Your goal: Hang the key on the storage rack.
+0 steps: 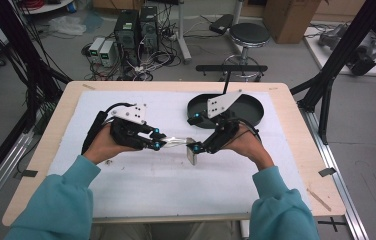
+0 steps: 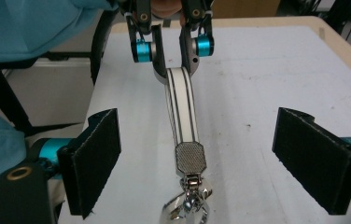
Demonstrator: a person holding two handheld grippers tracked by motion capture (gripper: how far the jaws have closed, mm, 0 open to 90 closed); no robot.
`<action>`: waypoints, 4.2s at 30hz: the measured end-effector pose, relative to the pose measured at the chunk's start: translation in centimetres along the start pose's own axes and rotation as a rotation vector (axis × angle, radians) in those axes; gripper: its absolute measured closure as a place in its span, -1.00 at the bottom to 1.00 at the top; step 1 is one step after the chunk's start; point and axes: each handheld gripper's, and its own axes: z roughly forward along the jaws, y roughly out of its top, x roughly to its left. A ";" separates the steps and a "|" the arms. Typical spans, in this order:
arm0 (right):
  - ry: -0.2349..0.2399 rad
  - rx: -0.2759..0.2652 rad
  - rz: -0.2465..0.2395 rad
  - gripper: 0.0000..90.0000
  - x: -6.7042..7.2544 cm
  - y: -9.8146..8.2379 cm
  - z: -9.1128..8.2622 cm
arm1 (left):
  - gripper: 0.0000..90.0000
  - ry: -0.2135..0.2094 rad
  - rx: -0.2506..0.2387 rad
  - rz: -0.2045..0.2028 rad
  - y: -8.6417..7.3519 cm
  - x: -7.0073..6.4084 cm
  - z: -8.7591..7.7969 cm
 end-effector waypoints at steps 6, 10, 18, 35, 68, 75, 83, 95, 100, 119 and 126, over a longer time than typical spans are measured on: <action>0.004 0.054 -0.011 -0.61 -0.2 0.4 0.8 | 0.65 -0.004 0.001 0.004 0.0 0.0 -0.1; 0.044 0.108 -0.024 -0.34 -0.4 0.4 1.5 | 0.65 -0.004 -0.002 0.001 -0.1 0.1 -0.1; 0.066 0.169 -0.049 -0.13 -0.7 0.2 2.3 | 0.65 -0.006 0.016 0.012 -0.2 0.2 0.2; 0.082 0.231 -0.057 0.20 -0.6 0.1 3.3 | 0.65 0.004 0.043 0.015 -0.3 0.2 0.2; 0.062 0.249 -0.055 0.66 -0.6 0.4 2.6 | 0.60 0.021 -0.001 0.047 -0.6 0.2 -0.4; 0.048 0.218 -0.009 0.66 -0.7 0.0 2.1 | -0.30 0.103 -0.186 0.119 -2.8 0.3 -1.8; -0.025 0.096 0.100 0.66 -1.4 -0.9 -0.1 | -0.87 0.156 -0.305 0.034 -4.8 -0.4 -3.4; -0.170 -0.023 0.164 0.66 -1.9 -2.1 -3.7 | -0.96 0.285 -0.379 -0.017 -8.7 -1.5 -5.6; -0.220 -0.054 0.194 0.66 -2.1 -2.4 -4.6 | -0.96 0.354 -0.372 -0.050 -10.3 -1.9 -6.0; -0.393 -0.153 0.282 0.66 -4.1 -3.5 -6.6 | -0.96 0.608 -0.501 -0.140 -16.5 -5.0 -6.9; -0.408 -0.141 0.296 0.66 -5.0 -3.1 -6.4 | -0.96 0.645 -0.519 -0.163 -17.6 -5.6 -6.5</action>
